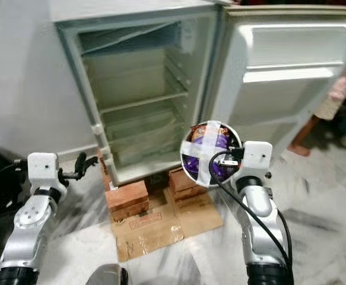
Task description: Restocking fridge
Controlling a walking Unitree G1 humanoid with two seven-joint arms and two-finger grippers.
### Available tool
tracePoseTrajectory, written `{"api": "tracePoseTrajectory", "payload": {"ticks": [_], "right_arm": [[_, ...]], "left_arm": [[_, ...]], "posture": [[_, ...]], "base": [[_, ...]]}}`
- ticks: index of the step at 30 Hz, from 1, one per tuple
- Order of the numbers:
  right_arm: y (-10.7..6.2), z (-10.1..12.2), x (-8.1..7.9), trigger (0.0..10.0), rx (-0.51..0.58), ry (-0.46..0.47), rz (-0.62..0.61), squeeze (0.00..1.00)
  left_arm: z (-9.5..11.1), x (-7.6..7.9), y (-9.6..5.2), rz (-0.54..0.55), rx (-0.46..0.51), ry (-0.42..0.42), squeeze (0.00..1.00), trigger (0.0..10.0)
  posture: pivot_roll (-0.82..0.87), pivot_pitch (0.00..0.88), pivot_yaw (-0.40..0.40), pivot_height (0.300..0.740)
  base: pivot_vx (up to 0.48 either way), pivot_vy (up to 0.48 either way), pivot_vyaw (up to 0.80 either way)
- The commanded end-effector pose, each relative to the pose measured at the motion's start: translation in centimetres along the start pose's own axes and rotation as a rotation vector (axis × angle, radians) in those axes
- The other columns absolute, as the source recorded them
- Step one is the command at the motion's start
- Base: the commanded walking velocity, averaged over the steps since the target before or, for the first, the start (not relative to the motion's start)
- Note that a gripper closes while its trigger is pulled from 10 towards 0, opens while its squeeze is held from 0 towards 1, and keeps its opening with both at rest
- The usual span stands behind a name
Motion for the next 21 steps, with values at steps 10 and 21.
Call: {"api": "tracePoseTrajectory", "payload": {"ticks": [10,21], "right_arm": [[0.08,0.36,-0.05,10.0,0.023,0.027,0.004,0.0],[-0.02,0.12,-0.02,10.0,0.016,0.057,-0.003,0.0]], "left_arm": [[-0.28,0.5,0.12,-0.022,-0.011,-0.011,0.0,10.0],[-0.16,0.62,0.18,-0.025,0.008,-0.036,0.0,10.0]], "posture": [[0.08,0.0,-0.046,0.74],[0.08,0.0,-0.046,0.74]], "base": [[0.0,-0.446,0.64],[0.0,-0.119,0.0]]}}
Point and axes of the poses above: a point about 5 cm out from each wrist's last joint towards the gripper, its own y axis pointing out of the wrist towards the gripper, its own z axis along the axis of the wrist's last joint, x = y × z, the point moved 1 cm from there along y, pointing out of the wrist towards the gripper, and after that the axes turned 7 degrees about -y, right-handed, at the moved point
